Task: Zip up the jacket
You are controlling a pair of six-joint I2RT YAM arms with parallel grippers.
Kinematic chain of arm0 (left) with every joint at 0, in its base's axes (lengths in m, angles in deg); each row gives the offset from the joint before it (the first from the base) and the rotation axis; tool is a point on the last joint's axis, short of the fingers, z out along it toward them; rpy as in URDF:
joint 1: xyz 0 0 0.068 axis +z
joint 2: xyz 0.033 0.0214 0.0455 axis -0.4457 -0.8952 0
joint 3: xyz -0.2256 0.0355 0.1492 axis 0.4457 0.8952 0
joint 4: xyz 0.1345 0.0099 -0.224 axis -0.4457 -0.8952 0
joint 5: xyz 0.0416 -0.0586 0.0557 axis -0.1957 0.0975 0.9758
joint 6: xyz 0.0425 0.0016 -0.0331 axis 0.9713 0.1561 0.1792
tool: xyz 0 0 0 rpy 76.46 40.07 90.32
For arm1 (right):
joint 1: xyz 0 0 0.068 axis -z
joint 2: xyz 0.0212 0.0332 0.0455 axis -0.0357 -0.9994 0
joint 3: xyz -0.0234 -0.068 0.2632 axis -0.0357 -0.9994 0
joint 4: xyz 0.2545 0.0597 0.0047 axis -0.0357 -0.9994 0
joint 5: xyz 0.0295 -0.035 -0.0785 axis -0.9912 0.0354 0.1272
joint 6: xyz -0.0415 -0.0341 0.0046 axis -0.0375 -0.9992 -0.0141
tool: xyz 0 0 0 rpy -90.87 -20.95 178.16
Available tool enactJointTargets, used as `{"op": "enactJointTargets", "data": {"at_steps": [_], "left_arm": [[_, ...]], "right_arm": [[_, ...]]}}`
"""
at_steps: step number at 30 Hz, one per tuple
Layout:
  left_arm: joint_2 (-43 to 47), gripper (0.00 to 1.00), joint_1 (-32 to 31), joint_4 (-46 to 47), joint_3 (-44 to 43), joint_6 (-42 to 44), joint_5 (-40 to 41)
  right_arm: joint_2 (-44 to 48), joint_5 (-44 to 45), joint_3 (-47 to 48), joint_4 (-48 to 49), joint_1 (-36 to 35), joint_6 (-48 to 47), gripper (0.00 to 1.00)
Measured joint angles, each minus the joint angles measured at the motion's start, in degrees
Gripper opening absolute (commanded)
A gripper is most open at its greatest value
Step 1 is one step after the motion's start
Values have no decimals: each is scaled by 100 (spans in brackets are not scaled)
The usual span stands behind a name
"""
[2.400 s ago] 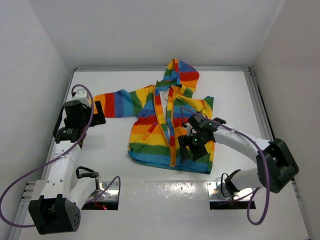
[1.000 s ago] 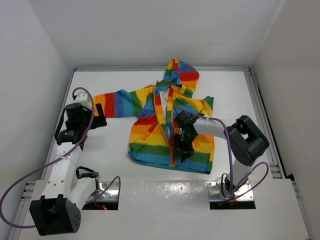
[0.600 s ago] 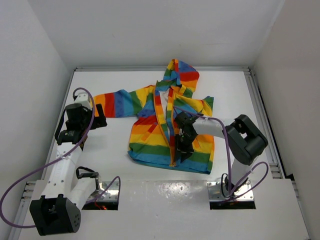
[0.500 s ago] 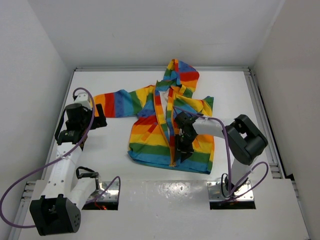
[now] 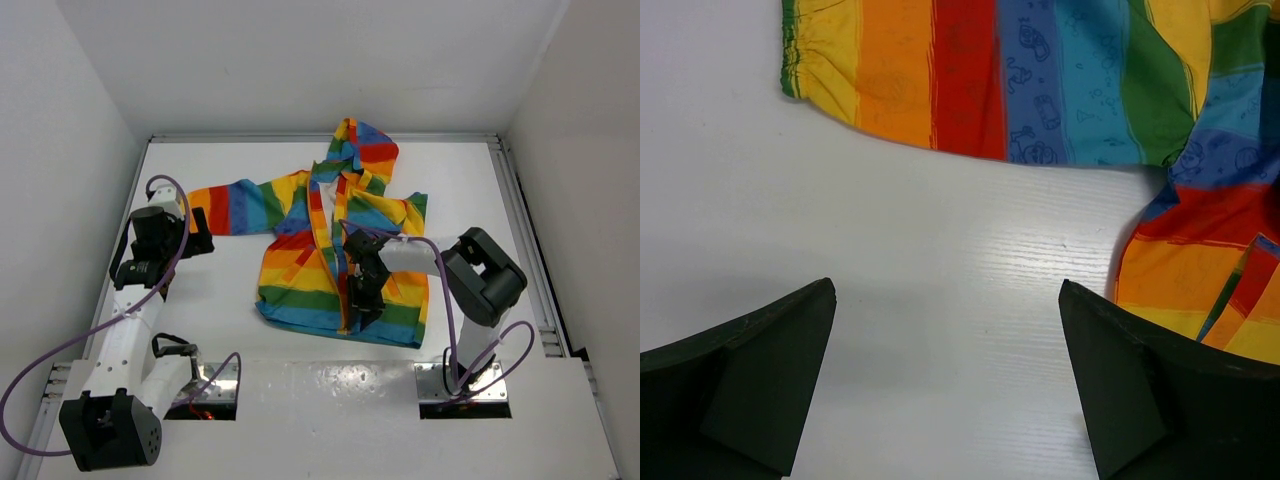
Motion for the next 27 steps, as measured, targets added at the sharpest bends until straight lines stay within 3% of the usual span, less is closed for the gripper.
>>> {"op": "enactJointTargets", "data": {"at_steps": [7, 8, 12, 17, 22, 27], "left_arm": [[0, 100, 0, 24, 50, 7, -9], [0, 100, 0, 24, 57, 20, -17], [0, 100, 0, 37, 61, 118, -96], [85, 100, 0, 39, 61, 348, -330], [138, 100, -39, -48, 39, 544, -844], [-354, 100, -745, -535, -452, 748, -1029]], "right_arm": [[0, -2, -4, 4, -2, -20, 18], [0, -2, -7, 9, -2, -20, 11], [4, -20, -7, 39, -2, -87, 0], [240, -181, -160, 332, 44, -385, 0], [1198, -570, -535, 964, 387, -925, 0], [2033, -822, -828, 1438, 979, -1338, 0]]}}
